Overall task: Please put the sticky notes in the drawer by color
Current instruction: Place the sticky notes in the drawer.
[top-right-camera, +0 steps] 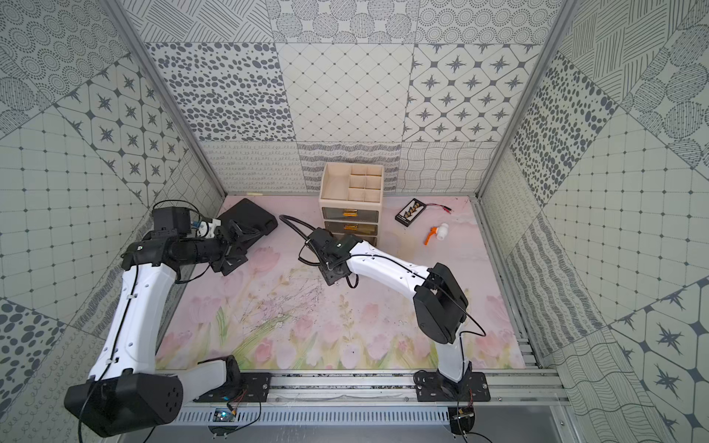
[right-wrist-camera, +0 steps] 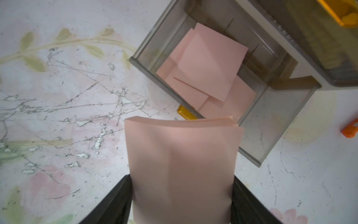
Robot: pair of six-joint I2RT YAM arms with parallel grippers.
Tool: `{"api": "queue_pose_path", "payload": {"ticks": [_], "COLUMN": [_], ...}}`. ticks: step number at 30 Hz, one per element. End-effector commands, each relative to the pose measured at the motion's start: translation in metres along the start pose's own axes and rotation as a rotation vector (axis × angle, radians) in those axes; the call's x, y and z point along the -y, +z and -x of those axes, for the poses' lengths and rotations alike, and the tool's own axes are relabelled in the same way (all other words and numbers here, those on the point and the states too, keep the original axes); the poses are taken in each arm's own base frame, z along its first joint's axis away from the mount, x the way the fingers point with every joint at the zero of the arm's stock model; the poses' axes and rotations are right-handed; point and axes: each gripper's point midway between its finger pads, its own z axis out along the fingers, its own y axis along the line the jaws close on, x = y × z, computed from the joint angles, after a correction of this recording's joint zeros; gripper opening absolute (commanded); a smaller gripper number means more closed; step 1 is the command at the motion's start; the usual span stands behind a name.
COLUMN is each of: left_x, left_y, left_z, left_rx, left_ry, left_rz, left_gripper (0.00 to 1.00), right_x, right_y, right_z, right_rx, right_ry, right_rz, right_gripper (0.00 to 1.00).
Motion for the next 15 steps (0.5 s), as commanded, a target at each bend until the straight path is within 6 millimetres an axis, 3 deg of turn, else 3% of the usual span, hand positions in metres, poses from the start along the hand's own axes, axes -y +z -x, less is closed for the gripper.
{"api": "queue_pose_path", "payload": {"ticks": [1,7,15], "left_x": [-0.008,-0.012,-0.016], "left_y": [0.003,0.009,0.013], "left_z": [0.002,0.003,0.004], "left_rx": [0.018,0.005,-0.003], "left_ry": [0.043,0.034,0.031], "left_rz": [0.038,0.041,0.045], "left_gripper": [0.97,0.97,0.97], "right_x": [0.015,0.035,0.041], "right_y": [0.0,0.013,0.029], "right_z": [0.023,0.038,0.039], "right_rx": [0.045,0.043,-0.001], "right_ry": [0.046,0.147,0.153], "right_rz": [0.01,0.044,0.02], "right_gripper": [0.76,0.76,0.76]}}
